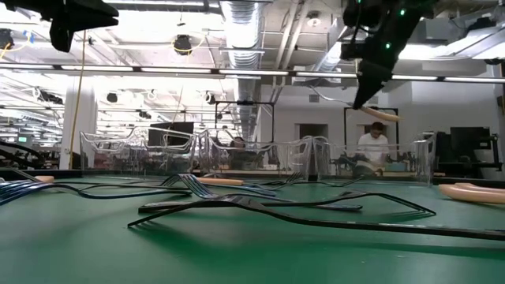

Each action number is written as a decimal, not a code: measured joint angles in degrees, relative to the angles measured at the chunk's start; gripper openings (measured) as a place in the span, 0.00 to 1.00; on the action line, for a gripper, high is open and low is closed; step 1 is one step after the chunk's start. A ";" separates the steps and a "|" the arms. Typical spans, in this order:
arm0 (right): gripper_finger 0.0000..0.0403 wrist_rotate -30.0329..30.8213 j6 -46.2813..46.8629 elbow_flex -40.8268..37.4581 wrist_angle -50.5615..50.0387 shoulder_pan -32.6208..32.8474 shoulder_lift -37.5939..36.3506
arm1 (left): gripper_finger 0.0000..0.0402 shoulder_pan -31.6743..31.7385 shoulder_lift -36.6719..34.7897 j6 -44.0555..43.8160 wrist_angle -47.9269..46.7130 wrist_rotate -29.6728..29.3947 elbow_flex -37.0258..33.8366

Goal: Sort silverware by color (type)
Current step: Put the yellow fork into the right transparent bin

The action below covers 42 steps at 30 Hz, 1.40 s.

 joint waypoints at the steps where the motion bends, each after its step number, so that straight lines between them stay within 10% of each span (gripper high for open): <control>1: 0.16 -0.02 -0.04 -0.01 -0.41 -1.94 0.09 | 0.17 0.00 0.00 -0.02 -0.13 0.00 0.02; 14: 0.16 -4.55 -5.16 -1.22 -0.20 -15.44 8.58 | 0.17 0.02 0.00 -1.58 -0.38 0.02 0.00; 42: 0.19 -14.88 -11.29 -0.99 1.95 -19.90 28.53 | 0.17 0.00 0.01 -2.10 -0.95 0.00 0.00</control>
